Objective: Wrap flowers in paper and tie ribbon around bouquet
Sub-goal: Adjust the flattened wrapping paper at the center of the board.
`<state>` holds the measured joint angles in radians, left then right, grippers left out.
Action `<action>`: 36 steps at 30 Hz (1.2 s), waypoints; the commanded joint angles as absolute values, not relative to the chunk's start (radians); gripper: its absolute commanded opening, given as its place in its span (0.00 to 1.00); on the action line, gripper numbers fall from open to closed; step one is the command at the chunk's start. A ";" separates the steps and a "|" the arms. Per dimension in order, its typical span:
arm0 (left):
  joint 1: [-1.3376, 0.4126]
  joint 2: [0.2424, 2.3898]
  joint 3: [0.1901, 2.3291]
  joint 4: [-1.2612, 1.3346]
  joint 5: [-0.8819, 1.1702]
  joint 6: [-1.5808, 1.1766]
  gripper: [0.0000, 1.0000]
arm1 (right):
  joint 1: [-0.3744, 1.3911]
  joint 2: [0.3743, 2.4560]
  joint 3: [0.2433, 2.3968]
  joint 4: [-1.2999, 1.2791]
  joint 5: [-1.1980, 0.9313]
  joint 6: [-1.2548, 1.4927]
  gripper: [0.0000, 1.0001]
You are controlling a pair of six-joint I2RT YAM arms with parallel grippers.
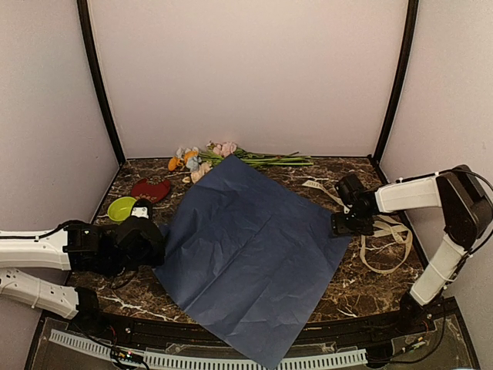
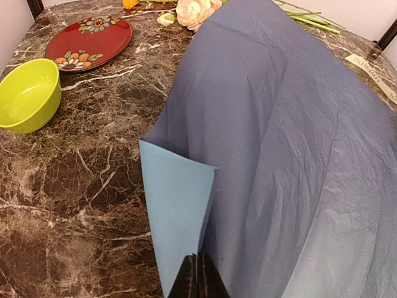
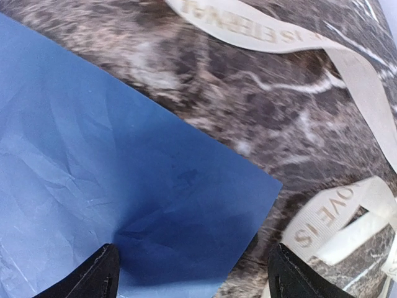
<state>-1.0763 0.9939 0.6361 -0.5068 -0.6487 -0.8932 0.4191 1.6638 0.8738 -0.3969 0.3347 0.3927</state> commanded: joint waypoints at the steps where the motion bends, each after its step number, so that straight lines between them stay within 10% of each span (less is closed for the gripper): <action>1: -1.079 0.929 0.563 -0.426 -0.642 -0.812 0.00 | 0.380 1.661 0.801 -0.511 0.414 0.445 0.83; 17: -0.954 1.073 0.420 -0.039 -0.455 -0.622 0.00 | 0.337 1.460 1.029 -0.665 0.285 0.386 0.78; 36: -0.893 1.367 0.536 0.041 -0.347 -0.544 0.00 | 0.518 1.974 1.420 -0.608 0.139 0.250 0.65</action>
